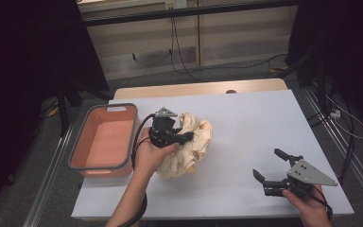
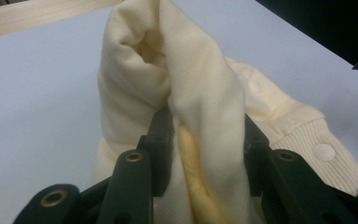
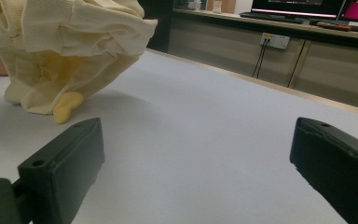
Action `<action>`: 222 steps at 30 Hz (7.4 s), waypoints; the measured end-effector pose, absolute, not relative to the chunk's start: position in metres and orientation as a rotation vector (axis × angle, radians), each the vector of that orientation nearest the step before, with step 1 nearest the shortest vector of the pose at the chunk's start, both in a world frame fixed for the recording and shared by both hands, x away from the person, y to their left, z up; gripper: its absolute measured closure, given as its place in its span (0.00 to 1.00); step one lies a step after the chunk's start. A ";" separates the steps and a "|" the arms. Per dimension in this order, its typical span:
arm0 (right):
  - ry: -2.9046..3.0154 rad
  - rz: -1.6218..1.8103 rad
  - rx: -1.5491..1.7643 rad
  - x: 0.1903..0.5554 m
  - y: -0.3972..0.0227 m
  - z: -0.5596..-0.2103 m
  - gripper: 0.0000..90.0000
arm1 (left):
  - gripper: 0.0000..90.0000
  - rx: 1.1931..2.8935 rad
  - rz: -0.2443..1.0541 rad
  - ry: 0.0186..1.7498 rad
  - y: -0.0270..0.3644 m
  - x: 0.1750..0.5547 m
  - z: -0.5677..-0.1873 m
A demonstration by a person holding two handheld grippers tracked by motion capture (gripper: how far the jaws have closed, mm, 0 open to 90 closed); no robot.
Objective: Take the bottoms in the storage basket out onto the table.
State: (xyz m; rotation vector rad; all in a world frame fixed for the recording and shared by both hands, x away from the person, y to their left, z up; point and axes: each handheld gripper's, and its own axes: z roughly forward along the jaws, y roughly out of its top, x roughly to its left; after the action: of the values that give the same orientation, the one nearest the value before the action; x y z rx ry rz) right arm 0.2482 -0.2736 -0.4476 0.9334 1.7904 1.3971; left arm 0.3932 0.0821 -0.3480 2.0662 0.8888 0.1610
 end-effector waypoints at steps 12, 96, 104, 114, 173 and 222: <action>1.791 1.394 0.932 0.248 -0.273 -0.448 0.03 | 0.71 2.070 0.175 0.887 0.082 0.395 -0.361; 1.797 1.380 0.931 0.247 -0.275 -0.448 0.03 | 0.17 2.023 0.209 0.842 0.106 0.377 -0.393; 1.795 1.372 0.936 0.247 -0.277 -0.449 0.03 | 0.16 1.994 0.202 0.824 0.118 0.371 -0.399; 1.799 1.370 0.935 0.246 -0.276 -0.449 0.03 | 0.14 1.973 0.203 0.821 0.132 0.366 -0.403; 1.809 1.369 0.924 0.246 -0.274 -0.448 0.03 | 0.09 1.892 0.293 0.796 0.195 0.341 -0.405; 1.802 1.369 0.922 0.246 -0.275 -0.448 0.03 | 0.07 1.850 0.322 0.791 0.216 0.332 -0.408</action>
State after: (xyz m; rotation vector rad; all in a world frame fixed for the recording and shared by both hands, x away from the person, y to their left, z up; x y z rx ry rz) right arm 0.2455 -0.2747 -0.4479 0.9218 1.8021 1.3692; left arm 0.3320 0.2158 -0.4085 1.8504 0.7905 0.3217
